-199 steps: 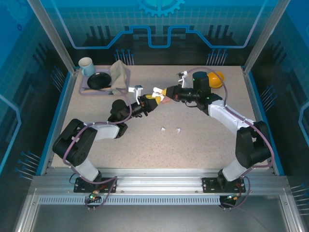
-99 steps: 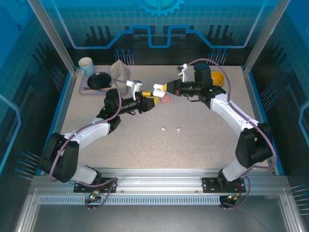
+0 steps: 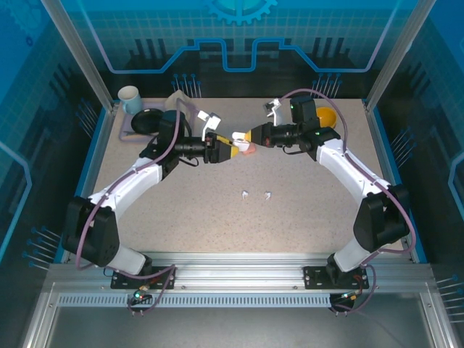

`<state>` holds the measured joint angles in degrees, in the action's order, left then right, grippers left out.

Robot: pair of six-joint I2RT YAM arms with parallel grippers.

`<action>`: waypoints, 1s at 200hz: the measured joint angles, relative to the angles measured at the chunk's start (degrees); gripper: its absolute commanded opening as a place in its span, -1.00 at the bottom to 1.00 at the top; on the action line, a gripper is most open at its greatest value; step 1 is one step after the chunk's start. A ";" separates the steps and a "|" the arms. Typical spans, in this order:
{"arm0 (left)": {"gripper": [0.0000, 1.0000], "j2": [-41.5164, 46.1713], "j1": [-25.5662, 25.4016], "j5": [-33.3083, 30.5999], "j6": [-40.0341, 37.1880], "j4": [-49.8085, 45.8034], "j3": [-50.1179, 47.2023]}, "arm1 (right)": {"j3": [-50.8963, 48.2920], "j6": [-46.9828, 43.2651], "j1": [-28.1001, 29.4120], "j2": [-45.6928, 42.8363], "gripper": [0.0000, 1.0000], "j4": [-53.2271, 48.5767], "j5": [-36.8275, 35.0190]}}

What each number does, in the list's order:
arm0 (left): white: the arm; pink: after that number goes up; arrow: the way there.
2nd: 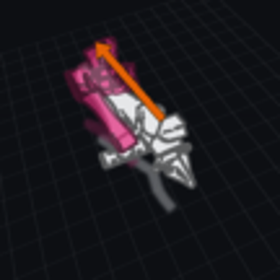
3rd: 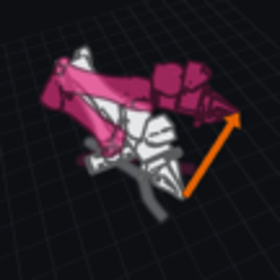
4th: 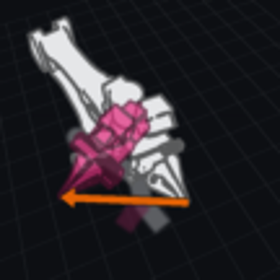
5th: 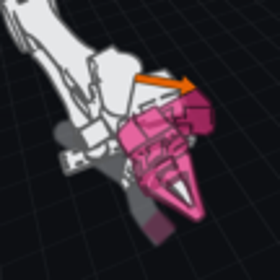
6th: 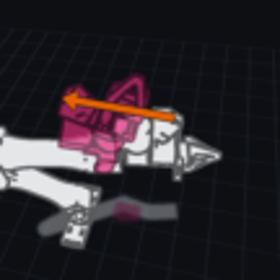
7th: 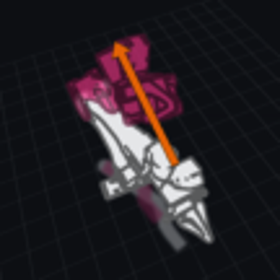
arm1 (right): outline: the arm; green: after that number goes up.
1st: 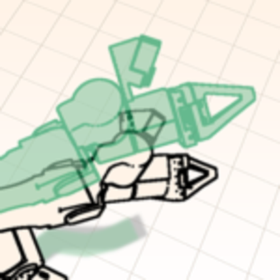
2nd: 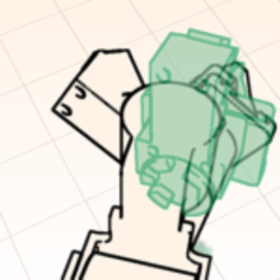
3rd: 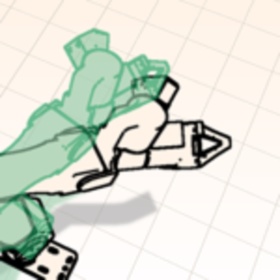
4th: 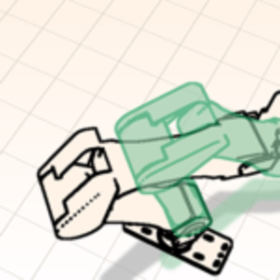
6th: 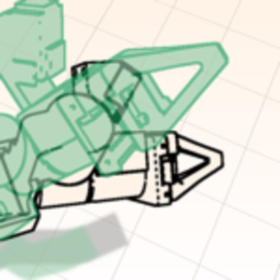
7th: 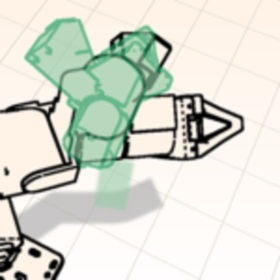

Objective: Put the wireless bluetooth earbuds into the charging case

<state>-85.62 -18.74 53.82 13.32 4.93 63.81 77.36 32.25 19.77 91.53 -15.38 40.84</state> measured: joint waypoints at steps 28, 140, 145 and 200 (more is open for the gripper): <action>0.08 -1.44 0.00 0.68 -4.02 -6.36 3.17 | 0.02 -0.68 0.00 0.00 -1.00 -0.98 0.20; -0.02 -4.72 -0.28 1.07 -6.91 -11.13 5.16 | 0.76 -1.88 0.13 0.00 -1.00 -2.71 0.13; -0.02 -4.76 -0.33 1.05 -6.88 -11.10 5.16 | 0.76 -1.88 0.17 0.00 -1.00 -2.71 0.11; -0.06 -4.76 -0.90 0.22 -5.90 -9.33 5.16 | 0.76 -1.88 0.59 0.00 -1.00 -3.08 -0.11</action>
<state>-90.39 -19.64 54.04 7.42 -4.40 68.97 78.13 30.37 20.36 91.53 -18.46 40.73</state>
